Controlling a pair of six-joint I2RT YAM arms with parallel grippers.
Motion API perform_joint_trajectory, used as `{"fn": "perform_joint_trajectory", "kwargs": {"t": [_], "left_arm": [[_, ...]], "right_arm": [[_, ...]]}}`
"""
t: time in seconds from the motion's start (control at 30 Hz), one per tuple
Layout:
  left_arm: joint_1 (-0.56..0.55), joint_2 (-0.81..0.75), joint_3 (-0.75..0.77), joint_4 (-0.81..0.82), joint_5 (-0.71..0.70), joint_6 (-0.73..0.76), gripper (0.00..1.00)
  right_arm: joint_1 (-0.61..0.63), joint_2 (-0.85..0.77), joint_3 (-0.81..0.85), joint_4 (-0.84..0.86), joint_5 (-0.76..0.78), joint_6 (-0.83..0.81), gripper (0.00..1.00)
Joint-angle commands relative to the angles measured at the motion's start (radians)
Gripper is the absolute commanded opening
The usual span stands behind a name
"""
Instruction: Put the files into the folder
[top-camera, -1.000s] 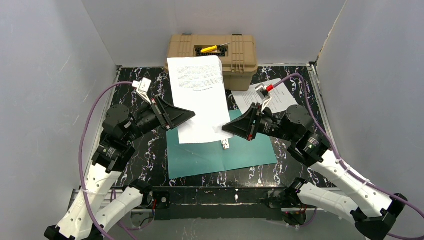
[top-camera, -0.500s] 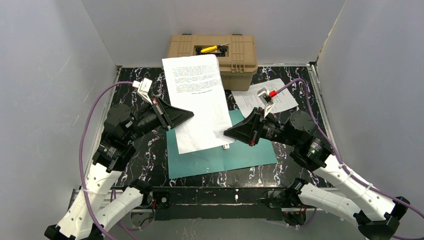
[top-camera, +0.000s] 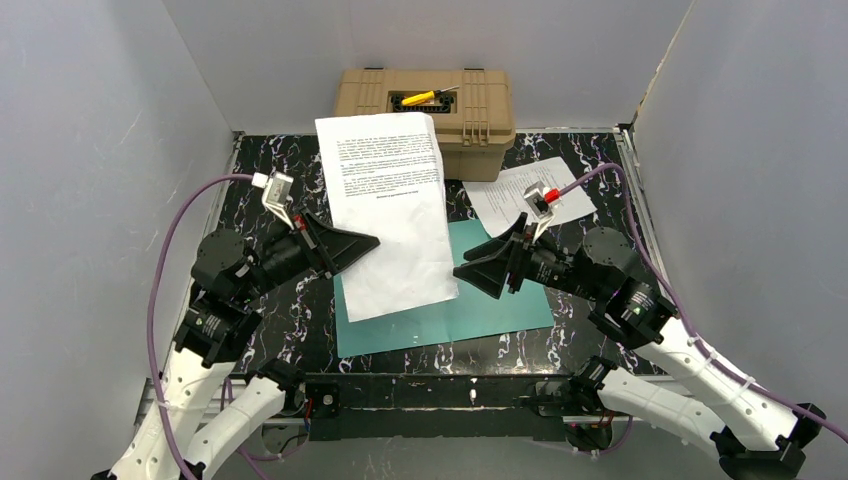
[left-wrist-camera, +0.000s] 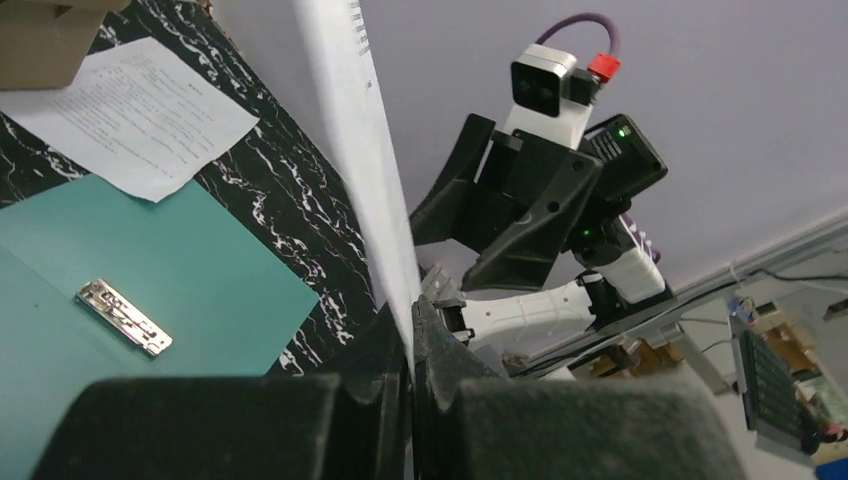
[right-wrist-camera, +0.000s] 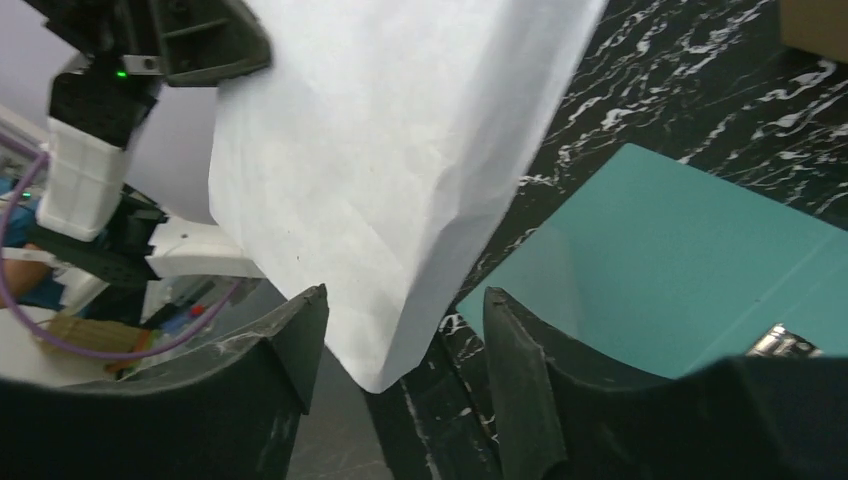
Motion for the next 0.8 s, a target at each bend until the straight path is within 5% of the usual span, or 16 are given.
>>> {"fn": "perform_joint_trajectory", "kwargs": {"t": [0.0, 0.27, 0.77], "left_arm": [[0.005, -0.027, 0.042, 0.007, 0.115, 0.112, 0.00], [0.004, -0.010, 0.103, -0.057, 0.323, 0.210, 0.00], [0.004, -0.013, 0.091, 0.195, 0.613, 0.042, 0.00]], "right_arm": [[0.006, -0.014, 0.064, -0.073, 0.077, -0.084, 0.73], [0.006, -0.021, 0.082, -0.031, 0.040, -0.105, 0.98], [0.005, 0.016, 0.057, 0.238, -0.178, -0.002, 0.99]]}}
